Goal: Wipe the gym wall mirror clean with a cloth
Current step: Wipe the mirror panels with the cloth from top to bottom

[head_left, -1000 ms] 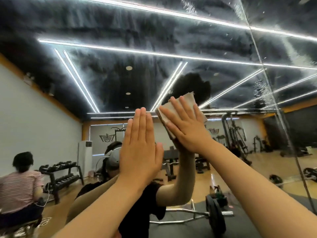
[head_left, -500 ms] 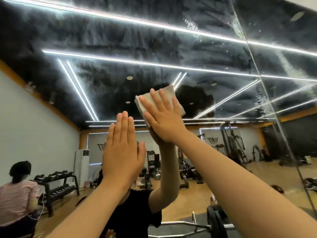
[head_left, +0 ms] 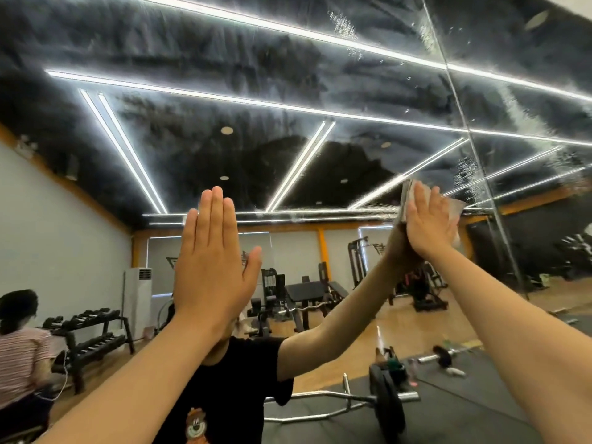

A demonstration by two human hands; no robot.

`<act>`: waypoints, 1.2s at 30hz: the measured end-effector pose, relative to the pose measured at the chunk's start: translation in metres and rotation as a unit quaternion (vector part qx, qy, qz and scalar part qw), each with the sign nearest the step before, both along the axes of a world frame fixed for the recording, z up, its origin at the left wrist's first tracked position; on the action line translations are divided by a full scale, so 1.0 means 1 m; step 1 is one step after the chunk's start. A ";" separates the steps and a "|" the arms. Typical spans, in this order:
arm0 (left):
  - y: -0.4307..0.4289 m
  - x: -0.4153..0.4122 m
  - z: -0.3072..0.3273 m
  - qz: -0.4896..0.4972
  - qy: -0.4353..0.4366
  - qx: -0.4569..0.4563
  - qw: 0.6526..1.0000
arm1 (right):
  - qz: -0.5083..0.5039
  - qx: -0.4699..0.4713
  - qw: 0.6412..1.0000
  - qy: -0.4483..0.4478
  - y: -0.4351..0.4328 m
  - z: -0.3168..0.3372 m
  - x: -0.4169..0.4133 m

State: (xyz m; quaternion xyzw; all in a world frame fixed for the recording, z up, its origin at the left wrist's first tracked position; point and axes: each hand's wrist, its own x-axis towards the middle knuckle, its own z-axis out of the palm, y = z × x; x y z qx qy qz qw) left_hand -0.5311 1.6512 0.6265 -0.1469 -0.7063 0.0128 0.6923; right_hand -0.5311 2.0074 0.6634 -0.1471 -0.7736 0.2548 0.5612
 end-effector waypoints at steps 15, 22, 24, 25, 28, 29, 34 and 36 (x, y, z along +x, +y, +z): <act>0.083 -0.010 -0.033 -0.013 0.001 -0.064 0.998 | 0.060 0.308 0.946 0.077 -0.056 0.041 -0.010; 0.083 -0.010 -0.033 -0.016 0.012 -0.065 0.998 | 0.042 0.196 0.978 0.048 0.007 0.040 -0.002; 0.083 -0.009 -0.032 -0.010 0.012 -0.065 0.998 | 0.019 0.169 0.985 0.033 0.039 0.035 -0.006; 0.083 -0.009 -0.032 -0.008 0.013 -0.065 0.998 | 0.003 0.151 0.988 0.023 0.055 0.028 -0.006; 0.083 -0.010 -0.033 -0.007 0.016 -0.062 0.998 | -0.038 0.102 0.994 -0.014 0.106 0.001 -0.017; 0.083 -0.010 -0.034 -0.010 0.018 -0.062 0.998 | -0.048 0.085 0.995 -0.023 0.120 -0.011 -0.018; 0.084 -0.010 -0.035 -0.031 0.021 -0.056 0.998 | -0.050 -0.067 0.996 0.030 0.147 -0.071 -0.017; 0.085 -0.011 -0.036 -0.038 0.022 -0.056 0.997 | -0.063 -0.110 0.992 0.020 0.134 -0.074 -0.019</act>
